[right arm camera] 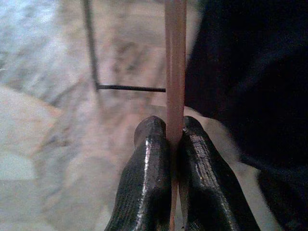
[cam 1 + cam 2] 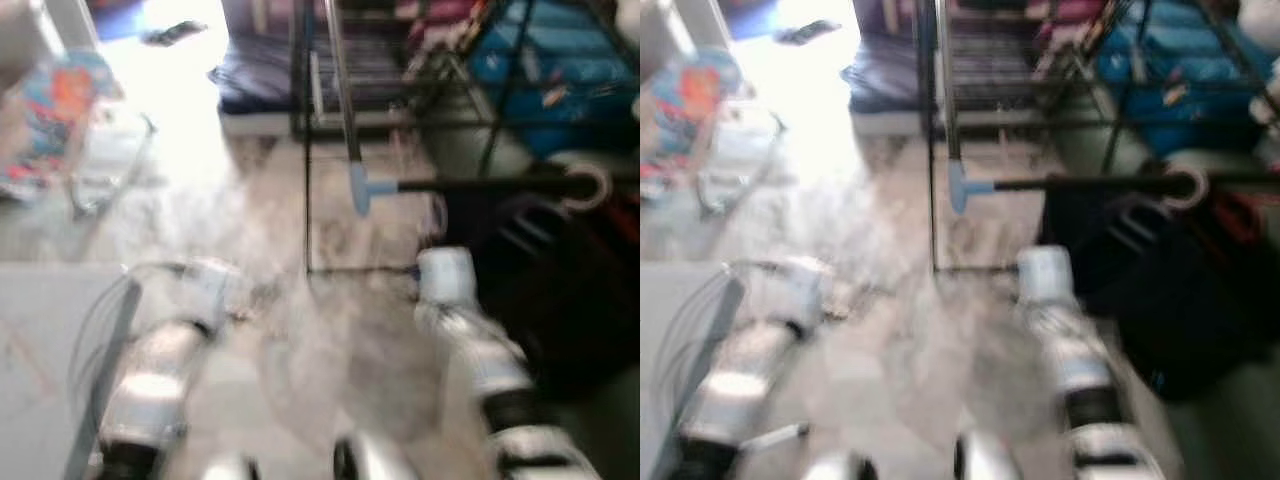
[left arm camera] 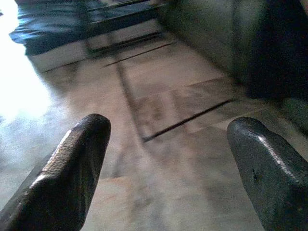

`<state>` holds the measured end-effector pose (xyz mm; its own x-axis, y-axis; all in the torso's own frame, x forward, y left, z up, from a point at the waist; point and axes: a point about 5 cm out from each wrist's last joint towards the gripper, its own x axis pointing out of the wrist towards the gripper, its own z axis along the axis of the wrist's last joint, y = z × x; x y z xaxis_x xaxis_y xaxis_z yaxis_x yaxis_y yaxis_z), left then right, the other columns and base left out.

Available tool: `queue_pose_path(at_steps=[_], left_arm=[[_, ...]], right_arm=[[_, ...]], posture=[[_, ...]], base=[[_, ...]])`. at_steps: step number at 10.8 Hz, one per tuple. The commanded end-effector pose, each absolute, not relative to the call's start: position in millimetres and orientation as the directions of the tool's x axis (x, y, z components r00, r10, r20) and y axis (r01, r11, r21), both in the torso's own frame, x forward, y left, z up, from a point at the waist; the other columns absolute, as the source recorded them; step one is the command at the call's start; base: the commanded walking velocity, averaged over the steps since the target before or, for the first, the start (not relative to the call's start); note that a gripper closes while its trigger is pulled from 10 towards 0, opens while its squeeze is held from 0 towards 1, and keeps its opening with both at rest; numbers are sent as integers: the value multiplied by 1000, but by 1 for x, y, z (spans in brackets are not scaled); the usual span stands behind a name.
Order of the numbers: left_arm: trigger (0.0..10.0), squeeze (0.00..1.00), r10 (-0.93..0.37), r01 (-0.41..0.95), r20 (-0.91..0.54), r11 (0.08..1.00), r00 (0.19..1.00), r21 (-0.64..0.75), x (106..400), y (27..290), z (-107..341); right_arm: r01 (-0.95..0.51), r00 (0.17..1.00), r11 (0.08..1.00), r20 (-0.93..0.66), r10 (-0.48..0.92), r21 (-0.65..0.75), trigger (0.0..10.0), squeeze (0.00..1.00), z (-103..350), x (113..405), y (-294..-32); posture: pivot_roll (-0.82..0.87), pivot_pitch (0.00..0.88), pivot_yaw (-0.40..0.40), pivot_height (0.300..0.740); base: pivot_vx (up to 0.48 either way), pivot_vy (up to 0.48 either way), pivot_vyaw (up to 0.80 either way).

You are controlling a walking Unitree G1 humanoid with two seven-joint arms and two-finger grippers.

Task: Hang hanger

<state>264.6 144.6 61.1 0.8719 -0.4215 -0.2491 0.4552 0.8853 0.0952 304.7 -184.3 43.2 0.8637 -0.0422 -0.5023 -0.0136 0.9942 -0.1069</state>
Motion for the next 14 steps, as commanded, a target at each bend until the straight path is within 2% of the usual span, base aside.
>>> queue_pose_path(at_steps=[1,5,7,10,14], left_arm=[[10000,0,-401,439,-260,892,878,108,263,154,62],[10000,0,-405,445,-269,889,874,106,258,154,61],[10000,0,-404,446,-273,888,873,110,258,154,61],[10000,0,-391,442,-296,888,871,128,259,158,60],[10000,0,-377,436,-318,889,870,138,261,159,59]], right_arm=[[-5,908,996,-417,-33,-89,10000,0,63,319,-178],[41,941,998,-333,-52,-41,10000,0,75,325,-183],[21,933,1000,-359,-23,-7,10000,0,78,331,-177],[6,881,996,-472,36,87,10000,0,76,343,-156],[-86,792,990,-595,135,111,10000,0,56,335,-125]], posture=[[4,115,-59,740],[3,131,-55,740],[8,132,-57,740],[11,129,-57,740],[16,120,-71,740]], base=[[0,0,0],[0,0,0],[0,0,0],[0,0,0],[0,0,0]])
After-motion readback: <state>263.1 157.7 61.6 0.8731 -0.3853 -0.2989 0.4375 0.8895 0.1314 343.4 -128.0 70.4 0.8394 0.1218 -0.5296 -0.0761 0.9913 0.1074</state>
